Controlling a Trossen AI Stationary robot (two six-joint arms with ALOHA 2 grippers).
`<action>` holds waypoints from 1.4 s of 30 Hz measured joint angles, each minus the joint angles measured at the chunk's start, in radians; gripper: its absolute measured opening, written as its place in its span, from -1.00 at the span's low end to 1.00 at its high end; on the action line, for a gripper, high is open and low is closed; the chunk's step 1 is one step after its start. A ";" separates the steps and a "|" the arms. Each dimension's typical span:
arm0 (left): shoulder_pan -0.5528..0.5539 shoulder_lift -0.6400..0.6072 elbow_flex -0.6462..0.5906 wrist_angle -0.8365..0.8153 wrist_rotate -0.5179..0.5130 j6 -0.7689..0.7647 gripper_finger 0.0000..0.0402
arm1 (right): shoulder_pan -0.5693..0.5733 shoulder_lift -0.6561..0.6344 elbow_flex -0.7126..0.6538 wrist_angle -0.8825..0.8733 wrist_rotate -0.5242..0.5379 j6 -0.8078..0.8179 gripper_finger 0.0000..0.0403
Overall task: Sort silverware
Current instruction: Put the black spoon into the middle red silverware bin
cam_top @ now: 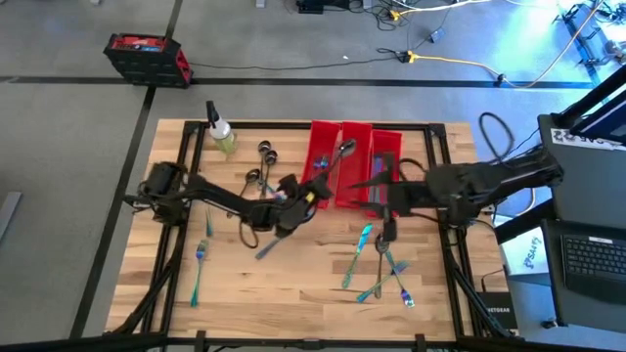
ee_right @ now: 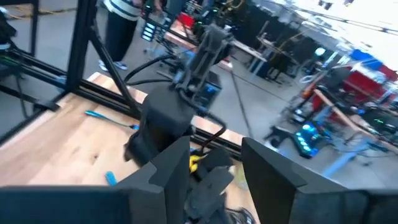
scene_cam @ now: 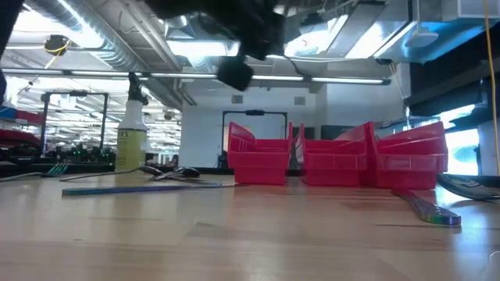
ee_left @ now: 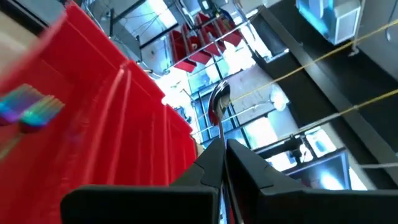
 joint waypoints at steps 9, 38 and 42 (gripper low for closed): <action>0.072 0.225 0.294 0.001 0.064 -0.053 -1.00 | 0.133 -0.157 0.000 -0.216 0.233 -0.002 -0.35; 0.235 0.277 0.402 -0.114 0.252 0.186 -1.00 | 0.242 -0.279 -0.001 -0.444 0.392 0.123 -0.35; 0.235 0.277 0.563 -0.513 0.212 0.202 -1.00 | 0.242 -0.278 -0.001 -0.485 0.413 0.175 -0.35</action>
